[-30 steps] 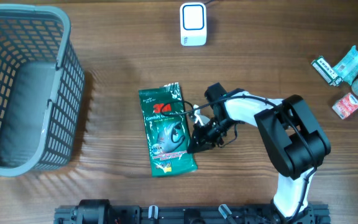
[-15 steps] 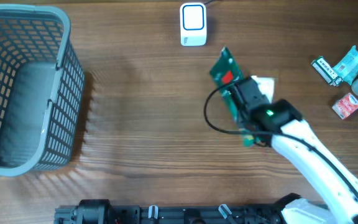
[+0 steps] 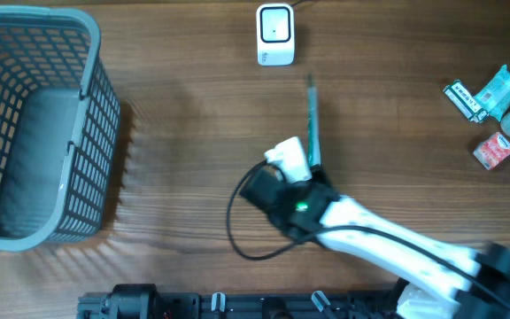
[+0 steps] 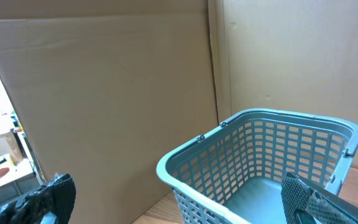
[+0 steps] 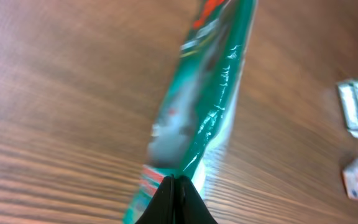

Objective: Scan the item barcode
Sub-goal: 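Lift the glove pack and hold it up to the scanner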

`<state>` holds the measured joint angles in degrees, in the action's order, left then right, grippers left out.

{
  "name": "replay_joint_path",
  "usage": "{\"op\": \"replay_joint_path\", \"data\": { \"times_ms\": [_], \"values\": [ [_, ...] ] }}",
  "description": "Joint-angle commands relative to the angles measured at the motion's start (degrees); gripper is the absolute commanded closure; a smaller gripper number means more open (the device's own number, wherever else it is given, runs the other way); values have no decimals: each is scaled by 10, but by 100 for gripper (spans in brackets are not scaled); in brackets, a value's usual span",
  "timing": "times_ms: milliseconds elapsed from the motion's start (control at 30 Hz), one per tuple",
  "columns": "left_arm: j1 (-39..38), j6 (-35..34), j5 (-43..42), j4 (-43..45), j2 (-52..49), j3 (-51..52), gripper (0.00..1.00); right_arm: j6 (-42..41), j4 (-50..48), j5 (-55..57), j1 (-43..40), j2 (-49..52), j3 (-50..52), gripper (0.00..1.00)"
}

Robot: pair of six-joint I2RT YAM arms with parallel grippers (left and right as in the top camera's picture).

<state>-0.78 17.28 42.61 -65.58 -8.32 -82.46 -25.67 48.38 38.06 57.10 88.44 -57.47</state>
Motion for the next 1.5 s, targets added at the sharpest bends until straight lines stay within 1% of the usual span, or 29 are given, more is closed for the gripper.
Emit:
{"op": "replay_joint_path", "data": {
  "times_ms": [0, 67, 133, 167, 233, 267, 300, 333, 367, 400, 433, 533, 567, 600, 633, 700, 767, 833, 1000, 1133, 1200, 1233, 1267, 1300, 1367, 1467],
  "values": [
    [3, 5, 1, 1, 3, 0, 0, 17, -2, -36, 42, 94, -1, 95],
    [3, 5, 1, 1, 3, 0, 0, 17, -18, -62, 75, 116, -1, 95],
    [3, 5, 1, 1, 3, 0, 0, 17, -73, -132, 107, 115, -2, 95],
    [3, 5, 1, 1, 3, 0, 0, 17, -100, -163, 115, 115, -4, 95],
    [3, 5, 1, 1, 3, 0, 0, 17, -107, -176, 118, 114, -7, 95],
    [3, 5, 1, 1, 3, 0, 0, 10, -104, -177, 118, 111, -8, 90],
    [3, 5, 1, 1, 3, 0, 0, -16, -89, -176, 115, 103, -16, 51],
    [3, 5, 1, 1, 3, 0, 0, -44, -75, -178, 109, 96, -24, 32],
    [3, 5, 1, 1, 3, 0, 0, -64, -58, -193, 95, 85, -37, 25],
    [3, 5, 1, 1, 3, 0, 0, -64, -51, -218, 77, 73, -45, 16],
    [3, 5, 1, 1, 3, 0, 0, -63, -51, -248, 58, 57, -52, 9],
    [3, 5, 1, 1, 3, 0, 0, -54, -52, -325, -17, -4, -67, 1],
    [3, 5, 1, 1, 3, 0, 0, -32, -48, -351, -57, -21, -67, 0],
    [3, 5, 1, 1, 3, 0, 0, 10, -33, -396, -128, -26, -67, 0],
    [3, 5, 1, 1, 3, 0, 0, 43, -26, -408, -169, -19, -65, 0],
    [3, 5, 1, 1, 3, 0, 0, 116, -40, -402, -251, 13, -62, 0],
    [3, 5, 1, 1, 3, 0, 0, 153, -68, -386, -323, 72, -62, 0],
    [3, 5, 1, 1, 3, 0, 0, 161, -90, -386, -346, 112, -62, 0],
    [3, 5, 1, 1, 3, 0, 0, 208, -158, -346, -350, 173, -62, 0],
    [3, 5, 1, 1, 3, 0, 0, 244, -165, -335, -359, 238, -62, 0],
    [3, 5, 1, 1, 3, 0, 0, 244, -164, -346, -365, 265, -62, 0],
    [3, 5, 1, 1, 3, 0, 0, 252, -162, -368, -366, 276, -62, 5],
    [3, 5, 1, 1, 3, 0, 0, 279, -159, -412, -366, 284, -62, 13],
    [3, 5, 1, 1, 3, 0, 0, 287, -160, -441, -366, 284, -63, 27],
    [3, 5, 1, 1, 3, 0, 0, 285, -164, -460, -366, 282, -64, 44],
    [3, 5, 1, 1, 3, 0, 0, 285, -162, -479, -372, 282, -65, 46]
  ]
}}
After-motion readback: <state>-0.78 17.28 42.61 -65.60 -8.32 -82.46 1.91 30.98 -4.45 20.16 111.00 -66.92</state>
